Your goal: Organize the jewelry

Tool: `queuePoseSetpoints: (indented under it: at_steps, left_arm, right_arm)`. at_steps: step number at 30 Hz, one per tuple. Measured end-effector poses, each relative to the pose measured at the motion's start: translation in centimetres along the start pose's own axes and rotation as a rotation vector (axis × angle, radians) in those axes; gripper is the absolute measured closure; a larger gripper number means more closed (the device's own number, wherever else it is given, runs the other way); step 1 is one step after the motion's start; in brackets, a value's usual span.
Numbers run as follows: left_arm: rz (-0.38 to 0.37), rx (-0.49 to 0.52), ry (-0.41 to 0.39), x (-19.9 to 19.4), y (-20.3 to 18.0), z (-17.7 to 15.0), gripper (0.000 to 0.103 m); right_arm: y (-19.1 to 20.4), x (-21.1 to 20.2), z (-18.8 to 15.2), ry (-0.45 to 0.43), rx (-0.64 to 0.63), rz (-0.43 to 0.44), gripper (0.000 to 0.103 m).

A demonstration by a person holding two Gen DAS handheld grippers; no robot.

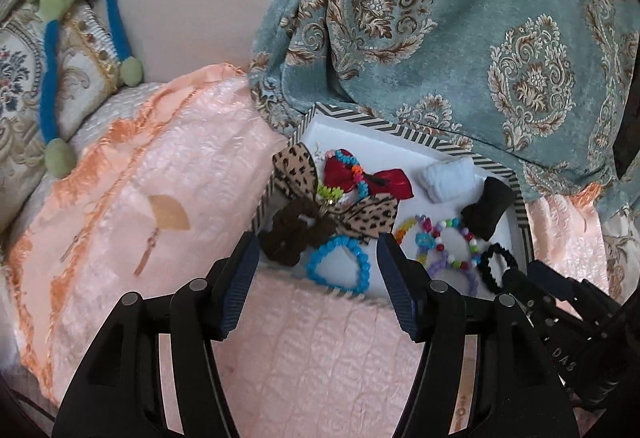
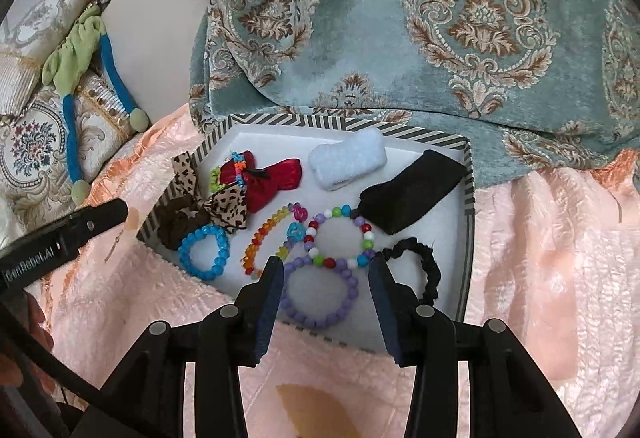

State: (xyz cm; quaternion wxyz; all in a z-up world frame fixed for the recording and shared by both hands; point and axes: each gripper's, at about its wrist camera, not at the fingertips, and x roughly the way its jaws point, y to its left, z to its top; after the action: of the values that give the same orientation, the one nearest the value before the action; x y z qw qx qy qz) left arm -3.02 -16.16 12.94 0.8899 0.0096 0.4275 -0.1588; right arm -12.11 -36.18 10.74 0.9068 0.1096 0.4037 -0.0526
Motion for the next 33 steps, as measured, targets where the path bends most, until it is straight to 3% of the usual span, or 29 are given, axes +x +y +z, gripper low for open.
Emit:
queuePoseSetpoints:
  at_steps: [7, 9, 10, 33]
  left_arm:
    - [0.055, 0.05, -0.047, -2.1, -1.4, -2.1, 0.042]
    - [0.065, 0.061, -0.061, -2.6, -1.7, -2.5, 0.042]
    - [0.07, 0.067, -0.068, -2.8, -1.9, -2.7, 0.042]
    - [0.089, 0.087, -0.2, -6.2, -2.0, -3.7, 0.042]
  right_arm:
    - [0.6, -2.4, -1.0, -0.032, 0.023, -0.014, 0.056]
    - [0.8, -2.9, -1.3, -0.038, 0.026, -0.023, 0.044]
    - [0.9, -3.1, -1.4, -0.044, 0.025, -0.025, 0.043]
    - [3.1, -7.1, -2.3, -0.108, 0.034, -0.095, 0.041]
